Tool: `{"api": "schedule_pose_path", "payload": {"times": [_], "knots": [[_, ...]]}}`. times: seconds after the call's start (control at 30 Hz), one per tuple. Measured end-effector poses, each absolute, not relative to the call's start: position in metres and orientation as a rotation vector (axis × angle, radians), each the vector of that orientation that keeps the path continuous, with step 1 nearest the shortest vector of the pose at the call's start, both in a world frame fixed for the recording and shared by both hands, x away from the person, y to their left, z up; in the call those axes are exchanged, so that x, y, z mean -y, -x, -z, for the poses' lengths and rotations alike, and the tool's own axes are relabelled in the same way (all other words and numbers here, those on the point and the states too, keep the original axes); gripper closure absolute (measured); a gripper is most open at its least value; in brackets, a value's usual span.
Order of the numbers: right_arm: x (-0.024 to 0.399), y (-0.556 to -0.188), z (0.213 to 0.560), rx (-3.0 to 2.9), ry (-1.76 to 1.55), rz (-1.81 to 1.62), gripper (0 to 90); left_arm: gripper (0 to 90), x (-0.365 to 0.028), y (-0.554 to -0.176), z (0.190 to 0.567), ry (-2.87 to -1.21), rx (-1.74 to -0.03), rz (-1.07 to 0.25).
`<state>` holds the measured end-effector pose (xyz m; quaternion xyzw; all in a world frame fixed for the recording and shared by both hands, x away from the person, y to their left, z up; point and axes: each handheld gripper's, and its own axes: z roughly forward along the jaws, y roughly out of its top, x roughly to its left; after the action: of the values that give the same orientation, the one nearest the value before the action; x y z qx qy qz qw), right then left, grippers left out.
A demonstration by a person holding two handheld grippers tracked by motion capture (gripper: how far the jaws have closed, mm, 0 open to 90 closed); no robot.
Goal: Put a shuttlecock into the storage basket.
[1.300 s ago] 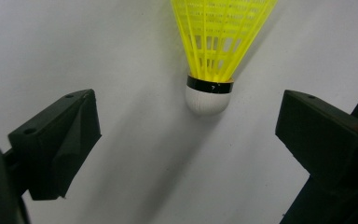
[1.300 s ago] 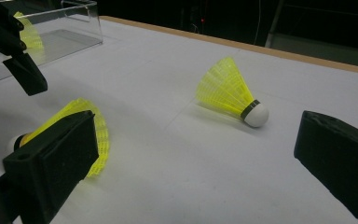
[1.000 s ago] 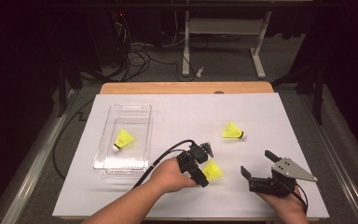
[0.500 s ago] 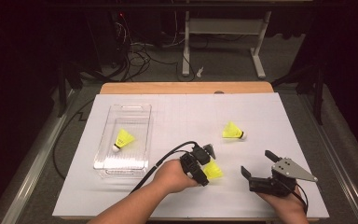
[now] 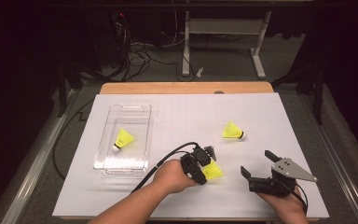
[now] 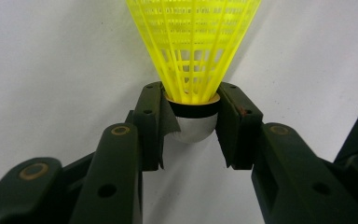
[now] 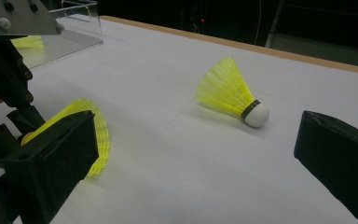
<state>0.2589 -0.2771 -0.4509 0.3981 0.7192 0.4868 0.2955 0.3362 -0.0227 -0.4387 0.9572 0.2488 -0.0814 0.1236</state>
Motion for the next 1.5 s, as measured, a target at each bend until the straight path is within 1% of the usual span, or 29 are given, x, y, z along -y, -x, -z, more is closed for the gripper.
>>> {"api": "schedule_pose_path", "payload": {"times": [0.4,0.83,1.13,1.5], "knots": [[0.277,-0.259,0.451,-1.915,-1.057,-1.293,0.3,64.6,0.014,-0.336,0.427,-2.773,-0.714,0.254],[0.277,-0.259,0.451,-1.916,-1.056,-1.293,0.3,64.7,0.005,-0.335,0.418,-2.765,-0.732,0.265],[0.276,-0.259,0.451,-1.917,-1.056,-1.291,0.3,64.7,-0.007,-0.337,0.405,-2.722,-0.758,0.270],[0.275,-0.259,0.452,-1.921,-1.059,-1.290,0.3,64.7,-0.017,-0.338,0.395,-2.731,-0.779,0.274]]}}
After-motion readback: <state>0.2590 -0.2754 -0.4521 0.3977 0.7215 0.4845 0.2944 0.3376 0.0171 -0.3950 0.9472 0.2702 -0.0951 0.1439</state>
